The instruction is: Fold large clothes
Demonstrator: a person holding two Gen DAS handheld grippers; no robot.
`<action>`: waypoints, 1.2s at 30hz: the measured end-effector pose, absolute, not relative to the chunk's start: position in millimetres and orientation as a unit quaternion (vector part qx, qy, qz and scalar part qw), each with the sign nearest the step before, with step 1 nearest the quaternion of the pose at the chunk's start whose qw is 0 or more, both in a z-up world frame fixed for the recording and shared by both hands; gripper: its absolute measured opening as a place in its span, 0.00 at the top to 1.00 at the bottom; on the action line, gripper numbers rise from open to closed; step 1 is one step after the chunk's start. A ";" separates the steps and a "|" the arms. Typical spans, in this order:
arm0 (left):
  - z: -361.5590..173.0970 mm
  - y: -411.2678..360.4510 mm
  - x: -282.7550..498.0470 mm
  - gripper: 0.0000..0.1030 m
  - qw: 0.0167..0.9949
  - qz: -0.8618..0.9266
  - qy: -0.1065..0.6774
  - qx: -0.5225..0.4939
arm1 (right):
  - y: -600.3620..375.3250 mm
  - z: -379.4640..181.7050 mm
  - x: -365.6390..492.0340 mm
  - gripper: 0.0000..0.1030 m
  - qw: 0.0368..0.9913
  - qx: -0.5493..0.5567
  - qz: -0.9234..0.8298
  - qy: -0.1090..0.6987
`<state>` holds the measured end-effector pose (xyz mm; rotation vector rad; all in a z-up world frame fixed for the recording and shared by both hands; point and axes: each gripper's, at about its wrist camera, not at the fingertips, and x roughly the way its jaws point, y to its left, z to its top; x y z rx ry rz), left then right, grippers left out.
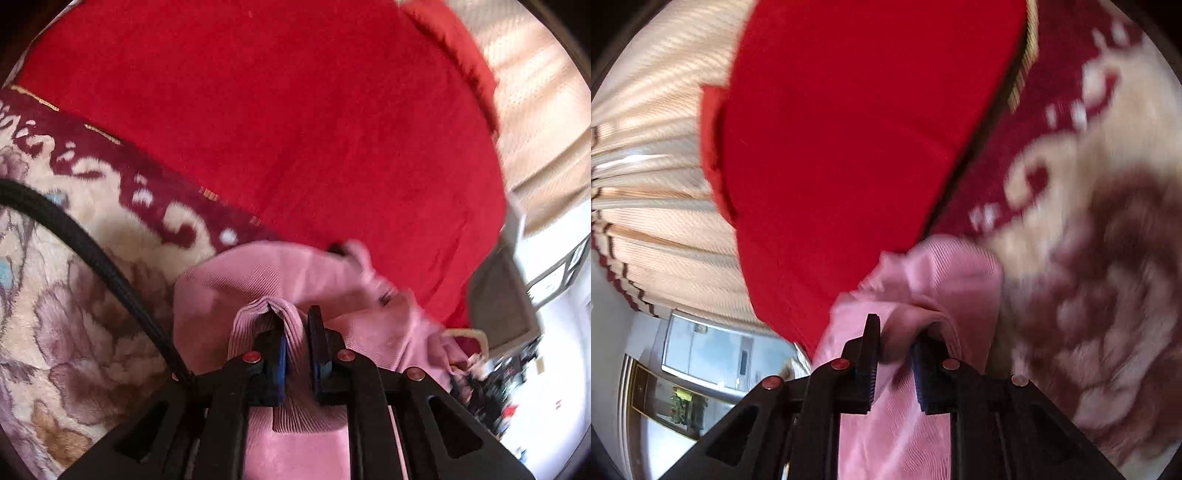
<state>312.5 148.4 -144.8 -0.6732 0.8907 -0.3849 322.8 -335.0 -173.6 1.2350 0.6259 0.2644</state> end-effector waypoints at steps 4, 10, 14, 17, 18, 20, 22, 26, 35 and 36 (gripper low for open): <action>-131.8 162.8 301.1 0.48 0.838 -0.153 0.366 -0.374 | -339.1 -143.1 296.0 0.16 0.810 0.541 0.081 0.210; -94.7 171.2 267.9 0.24 0.892 -0.094 0.300 -0.324 | -286.7 -100.2 290.6 0.17 0.872 0.412 0.128 0.233; -99.0 121.1 269.9 0.24 0.904 -0.119 0.362 -0.193 | -263.2 -96.2 283.3 0.26 0.893 0.338 0.131 0.266; -125.1 88.1 278.3 0.24 0.899 -0.069 0.425 -0.076 | -238.6 -101.4 294.3 0.37 0.897 0.296 0.123 0.304; -136.2 84.3 282.7 0.24 0.892 -0.052 0.446 -0.058 | -233.8 -104.3 297.3 0.38 0.899 0.285 0.116 0.312; -165.3 84.2 293.3 0.19 0.869 -0.017 0.492 -0.038 | -225.9 -111.7 302.6 0.38 0.900 0.260 0.093 0.338; -181.8 90.3 297.0 0.18 0.857 -0.024 0.510 -0.068 | -225.9 -129.5 311.0 0.41 0.894 0.238 0.052 0.376; -163.9 98.5 286.2 0.19 0.871 -0.014 0.487 -0.067 | -235.9 -154.6 318.7 0.46 0.880 0.237 0.034 0.410; -120.6 70.8 232.8 0.19 0.918 0.010 0.396 0.010 | -207.4 -114.8 269.9 0.46 0.905 0.214 0.077 0.360; -116.4 68.5 225.9 0.19 0.923 0.015 0.384 0.019 | -202.4 -113.2 264.7 0.46 0.904 0.213 0.080 0.362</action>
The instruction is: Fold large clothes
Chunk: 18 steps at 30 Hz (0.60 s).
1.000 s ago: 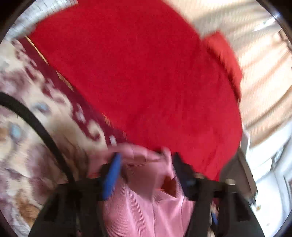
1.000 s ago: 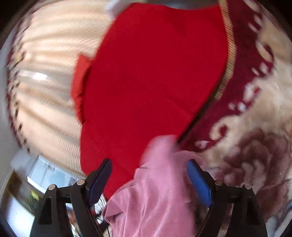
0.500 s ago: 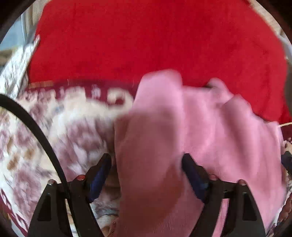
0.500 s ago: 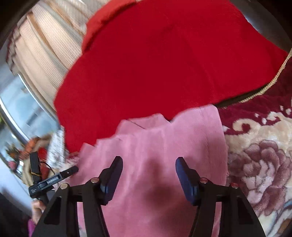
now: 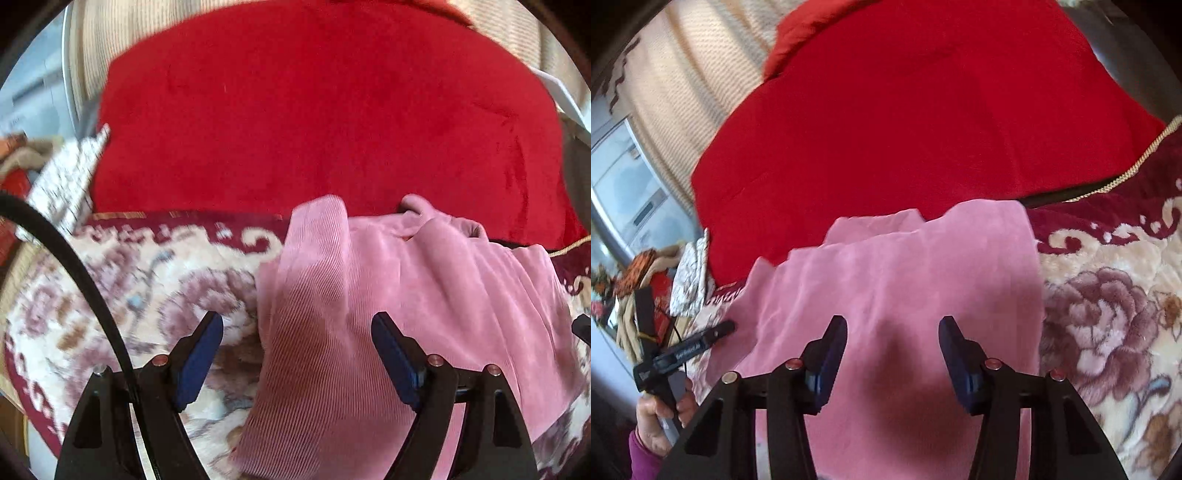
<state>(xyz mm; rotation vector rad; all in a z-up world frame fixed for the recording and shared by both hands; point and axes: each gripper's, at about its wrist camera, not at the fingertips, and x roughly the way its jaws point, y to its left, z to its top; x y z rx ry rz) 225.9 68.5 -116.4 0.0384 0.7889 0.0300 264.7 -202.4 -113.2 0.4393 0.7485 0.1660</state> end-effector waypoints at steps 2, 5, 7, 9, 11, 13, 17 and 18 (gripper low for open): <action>-109.5 65.7 213.5 0.19 0.929 0.025 0.367 0.033 | -198.8 -108.7 260.4 0.46 0.901 0.218 0.085 0.366; -103.4 66.7 205.6 0.19 0.934 0.033 0.352 0.042 | -188.6 -107.1 252.4 0.46 0.901 0.209 0.085 0.371; -98.1 65.4 199.3 0.19 0.937 0.035 0.344 0.047 | -180.4 -112.6 251.1 0.46 0.899 0.203 0.084 0.379; -94.9 65.8 195.9 0.19 0.939 0.035 0.339 0.048 | -175.7 -118.8 249.7 0.46 0.894 0.202 0.084 0.392; -94.3 65.9 196.0 0.19 0.939 0.035 0.338 0.049 | -171.0 -130.9 254.0 0.46 0.887 0.191 0.076 0.414; -94.5 66.0 196.2 0.19 0.939 0.038 0.337 0.055 | -169.3 -143.9 260.6 0.45 0.875 0.189 0.076 0.438; -102.3 69.8 203.8 0.19 0.935 0.048 0.345 0.062 | -171.5 -136.5 263.1 0.45 0.880 0.191 0.078 0.428; -105.0 70.6 206.6 0.19 0.934 0.050 0.348 0.062 | -173.9 -130.0 263.3 0.45 0.887 0.192 0.077 0.413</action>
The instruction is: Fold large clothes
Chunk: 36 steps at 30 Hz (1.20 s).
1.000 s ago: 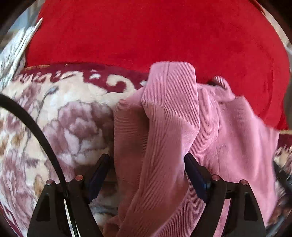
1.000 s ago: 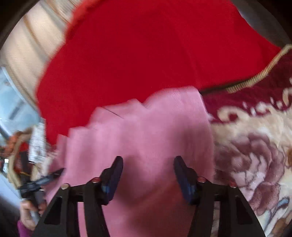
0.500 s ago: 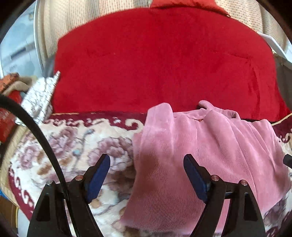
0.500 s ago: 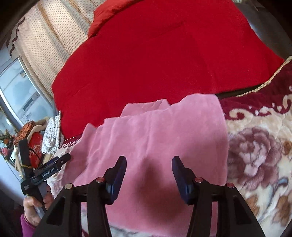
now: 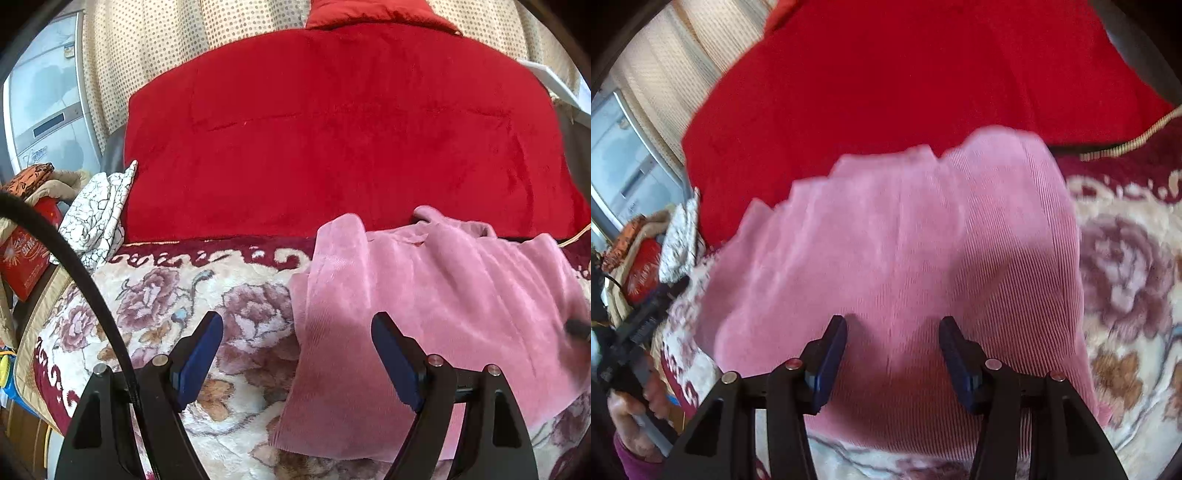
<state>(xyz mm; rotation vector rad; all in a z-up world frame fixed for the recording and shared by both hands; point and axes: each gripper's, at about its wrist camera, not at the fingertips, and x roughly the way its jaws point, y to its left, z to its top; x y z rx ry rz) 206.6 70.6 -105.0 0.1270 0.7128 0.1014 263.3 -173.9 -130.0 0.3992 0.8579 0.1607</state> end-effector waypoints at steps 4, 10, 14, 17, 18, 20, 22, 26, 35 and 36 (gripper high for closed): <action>-121.1 73.2 222.7 0.19 0.926 0.068 0.366 0.070 | -191.8 -119.4 278.2 0.44 0.902 0.194 0.038 0.385; -152.9 76.2 247.0 0.18 0.909 0.087 0.399 0.079 | -220.8 -162.9 312.8 0.36 0.880 0.203 -0.002 0.429; -151.5 70.8 243.4 0.19 0.910 0.094 0.391 0.097 | -211.9 -147.2 303.2 0.36 0.895 0.184 0.005 0.407; -150.8 70.7 241.0 0.19 0.911 0.093 0.390 0.099 | -208.4 -136.1 291.2 0.36 0.900 0.195 0.022 0.390; -150.8 71.2 240.7 0.18 0.911 0.092 0.390 0.098 | -204.9 -132.7 287.4 0.36 0.902 0.193 0.028 0.386; -151.1 72.4 239.8 0.19 0.911 0.092 0.390 0.095 | -198.9 -127.0 280.0 0.36 0.903 0.188 0.041 0.383; -151.3 72.9 239.4 0.18 0.911 0.091 0.390 0.094 | -187.9 -126.5 276.3 0.36 0.899 0.186 0.057 0.392; -148.4 70.2 235.3 0.20 0.913 0.083 0.389 0.089 | -169.8 -146.9 280.8 0.37 0.883 0.164 0.063 0.435; -130.5 33.7 216.7 0.19 0.924 -0.039 0.376 0.050 | -157.4 -132.6 280.4 0.36 0.895 0.170 0.101 0.400; -135.4 29.7 219.3 0.19 0.921 -0.036 0.384 0.057 | -153.2 -133.7 281.5 0.36 0.895 0.162 0.105 0.402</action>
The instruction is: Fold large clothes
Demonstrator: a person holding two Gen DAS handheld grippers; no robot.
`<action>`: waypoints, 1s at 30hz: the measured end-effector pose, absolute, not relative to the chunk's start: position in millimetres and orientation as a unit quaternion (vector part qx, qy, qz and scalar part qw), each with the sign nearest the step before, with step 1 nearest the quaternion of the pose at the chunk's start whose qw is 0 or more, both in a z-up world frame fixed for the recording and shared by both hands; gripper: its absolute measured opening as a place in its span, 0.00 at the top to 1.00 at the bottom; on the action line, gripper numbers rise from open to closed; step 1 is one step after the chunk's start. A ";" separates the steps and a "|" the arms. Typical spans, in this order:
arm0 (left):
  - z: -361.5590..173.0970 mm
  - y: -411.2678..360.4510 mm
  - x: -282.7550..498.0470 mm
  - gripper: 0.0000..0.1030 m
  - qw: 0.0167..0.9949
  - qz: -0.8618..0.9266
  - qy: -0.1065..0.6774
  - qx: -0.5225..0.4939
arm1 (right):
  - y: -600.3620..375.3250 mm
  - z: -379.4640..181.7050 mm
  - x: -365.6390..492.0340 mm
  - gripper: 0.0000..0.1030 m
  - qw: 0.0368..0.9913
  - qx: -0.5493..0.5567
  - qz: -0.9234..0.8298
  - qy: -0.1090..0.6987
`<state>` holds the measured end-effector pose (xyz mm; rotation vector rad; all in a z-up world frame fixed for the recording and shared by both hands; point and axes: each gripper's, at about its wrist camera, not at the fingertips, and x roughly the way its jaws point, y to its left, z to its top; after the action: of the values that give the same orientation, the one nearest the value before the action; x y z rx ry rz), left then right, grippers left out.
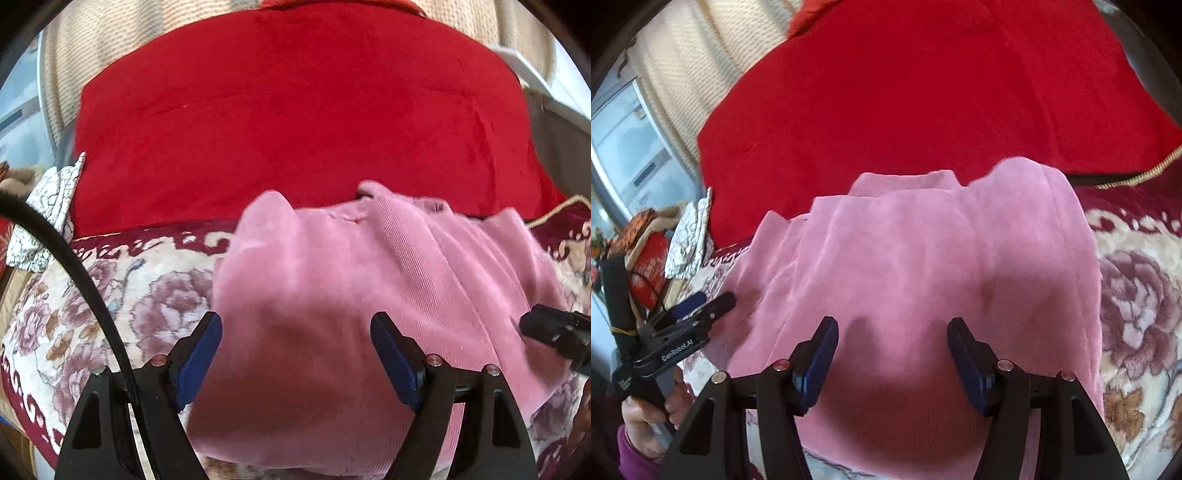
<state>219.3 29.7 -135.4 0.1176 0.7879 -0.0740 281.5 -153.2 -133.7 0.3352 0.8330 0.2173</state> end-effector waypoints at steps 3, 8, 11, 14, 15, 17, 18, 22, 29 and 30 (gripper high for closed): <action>-158.4 21.0 232.7 0.19 0.901 -0.021 0.426 0.082 | -145.1 -148.7 289.0 0.36 0.884 0.154 0.103 0.429; -152.8 19.3 230.9 0.18 0.904 -0.017 0.418 0.086 | -146.5 -152.2 289.0 0.36 0.881 0.168 0.108 0.429; -139.8 25.7 220.3 0.18 0.915 -0.012 0.395 0.077 | -149.4 -143.4 281.0 0.36 0.892 0.167 0.106 0.407; -131.1 34.4 216.1 0.18 0.922 0.014 0.376 0.094 | -152.0 -132.8 272.5 0.36 0.904 0.156 0.088 0.388; -129.7 41.0 216.8 0.18 0.923 0.031 0.372 0.093 | -155.2 -130.2 269.7 0.36 0.907 0.155 0.075 0.385; -132.7 55.1 222.9 0.18 0.918 0.056 0.384 0.082 | -168.9 -128.9 270.1 0.37 0.907 0.171 0.049 0.382; -136.9 61.4 227.2 0.18 0.912 0.066 0.396 0.080 | -181.5 -132.4 273.5 0.37 0.902 0.186 0.043 0.387; -149.5 79.2 233.8 0.16 0.898 0.054 0.434 0.047 | -205.9 -163.1 288.0 0.40 0.868 0.244 0.054 0.429; -126.3 87.4 204.4 0.16 0.917 0.048 0.396 0.028 | -230.6 -135.9 264.6 0.37 0.878 0.284 0.065 0.379; -125.0 90.1 202.7 0.16 0.918 0.056 0.392 0.032 | -236.3 -133.8 259.6 0.37 0.879 0.294 0.067 0.370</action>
<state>202.7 90.1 -125.0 0.0658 0.8072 0.1157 259.6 -236.3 -133.8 0.6130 0.7718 0.1404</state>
